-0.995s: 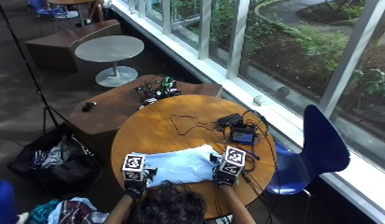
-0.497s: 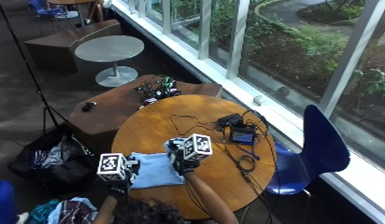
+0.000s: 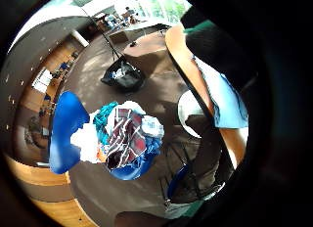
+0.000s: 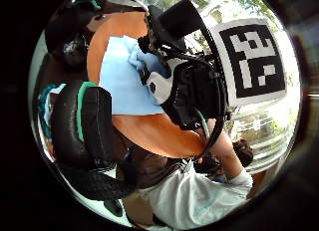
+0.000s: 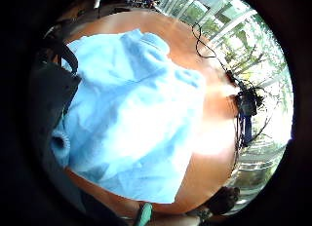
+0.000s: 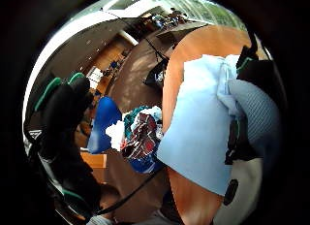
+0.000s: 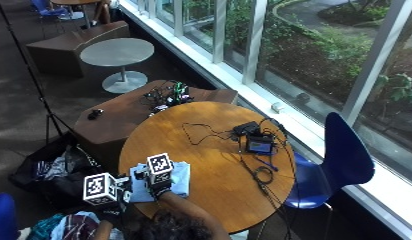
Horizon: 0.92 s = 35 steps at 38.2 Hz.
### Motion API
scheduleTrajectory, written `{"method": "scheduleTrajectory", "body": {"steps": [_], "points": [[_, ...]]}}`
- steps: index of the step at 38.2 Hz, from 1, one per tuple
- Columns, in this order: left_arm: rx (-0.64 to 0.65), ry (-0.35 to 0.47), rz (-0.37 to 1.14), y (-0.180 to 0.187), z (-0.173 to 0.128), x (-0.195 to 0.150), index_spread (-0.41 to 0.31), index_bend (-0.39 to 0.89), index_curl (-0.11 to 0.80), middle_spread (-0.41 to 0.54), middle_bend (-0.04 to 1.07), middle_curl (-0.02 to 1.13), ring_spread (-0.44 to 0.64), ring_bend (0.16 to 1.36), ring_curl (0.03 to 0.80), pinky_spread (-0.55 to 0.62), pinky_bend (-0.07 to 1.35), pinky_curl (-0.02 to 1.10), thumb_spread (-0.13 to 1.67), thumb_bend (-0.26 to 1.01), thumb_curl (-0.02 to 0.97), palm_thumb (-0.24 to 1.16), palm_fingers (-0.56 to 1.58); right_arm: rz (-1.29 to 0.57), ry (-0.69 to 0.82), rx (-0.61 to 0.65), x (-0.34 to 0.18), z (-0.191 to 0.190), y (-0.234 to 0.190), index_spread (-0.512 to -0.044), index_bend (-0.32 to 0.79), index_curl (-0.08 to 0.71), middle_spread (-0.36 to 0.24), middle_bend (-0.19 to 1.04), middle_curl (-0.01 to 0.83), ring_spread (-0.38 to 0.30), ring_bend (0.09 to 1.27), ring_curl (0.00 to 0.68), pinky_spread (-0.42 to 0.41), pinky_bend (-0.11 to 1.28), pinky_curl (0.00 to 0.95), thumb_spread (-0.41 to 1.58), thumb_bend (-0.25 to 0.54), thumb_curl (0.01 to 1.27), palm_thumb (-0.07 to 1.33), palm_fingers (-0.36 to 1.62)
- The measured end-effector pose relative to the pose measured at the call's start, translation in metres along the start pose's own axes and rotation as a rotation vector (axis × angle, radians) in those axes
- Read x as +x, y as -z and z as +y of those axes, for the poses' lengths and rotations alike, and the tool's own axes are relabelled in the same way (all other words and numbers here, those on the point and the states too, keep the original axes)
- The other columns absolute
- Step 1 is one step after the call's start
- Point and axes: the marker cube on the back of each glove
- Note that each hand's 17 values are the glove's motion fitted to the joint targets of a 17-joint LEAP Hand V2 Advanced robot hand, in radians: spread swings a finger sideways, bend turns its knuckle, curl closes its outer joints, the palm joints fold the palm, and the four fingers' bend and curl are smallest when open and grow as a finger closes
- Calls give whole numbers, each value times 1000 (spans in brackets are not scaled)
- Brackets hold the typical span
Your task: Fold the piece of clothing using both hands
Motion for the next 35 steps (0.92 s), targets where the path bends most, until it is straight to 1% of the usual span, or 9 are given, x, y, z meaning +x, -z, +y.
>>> {"method": "scheduleTrajectory", "body": {"steps": [5,10,12,13,15,18,22,27,35], "points": [[7,2,-1,-1,-2,4,-158,142,365,-123,182,391,-8,458,340,295,268,374,1463,16,248,313,613,-24,64,-68,1,4,2,-259,111,229,-146,291,483,-212,786,516,-223,503,538,649,-23,602,1145,1103],[12,-24,-66,3,-2,16,-157,144,362,-122,179,390,-5,460,341,292,266,375,1457,13,253,325,616,-166,266,-320,19,34,27,-270,34,205,-143,246,470,-216,754,506,-226,525,535,717,-42,589,1087,955],[13,-42,-86,6,-3,24,-157,144,361,-122,179,390,-4,460,341,291,266,375,1451,8,254,323,617,-157,312,-417,36,48,41,-270,21,203,-104,151,452,-183,700,507,-160,560,565,806,-56,569,1022,631],[15,-54,-94,7,-4,29,-157,144,360,-122,178,390,-4,459,341,291,269,376,1449,6,255,324,618,-138,324,-463,48,56,49,-272,46,215,-74,115,442,-128,606,498,-102,604,592,856,-73,550,969,396],[11,-79,-110,7,-7,37,-157,141,358,-120,179,389,-3,459,341,291,269,375,1442,3,258,328,617,-82,325,-545,75,72,66,-284,134,245,-46,123,432,-49,484,490,-6,636,606,930,-70,527,905,192],[-21,-110,-120,5,-10,49,-156,140,355,-119,177,388,-2,463,343,289,272,376,1439,0,261,332,620,6,249,-611,115,90,90,-301,187,249,-25,141,407,12,369,425,81,608,549,1027,-50,500,845,175],[-120,-131,-153,2,-8,66,-156,136,351,-114,175,387,-1,467,344,278,279,377,1437,-3,263,338,616,136,50,-523,164,105,119,-313,199,262,-13,153,374,59,304,336,151,561,466,1123,-27,474,804,243],[-247,-149,-268,-13,-10,82,-149,118,336,-75,138,371,14,500,354,262,341,398,1429,-12,263,327,552,277,-96,-322,197,123,147,-313,209,291,-1,177,368,96,304,320,202,444,419,1245,4,462,826,245],[-254,-196,-319,-17,-7,94,-133,136,331,3,127,336,82,505,355,240,444,425,1428,-13,253,283,422,248,-176,-160,209,135,160,-322,187,318,-3,197,372,125,263,308,238,363,375,1317,-10,443,794,303]]}}
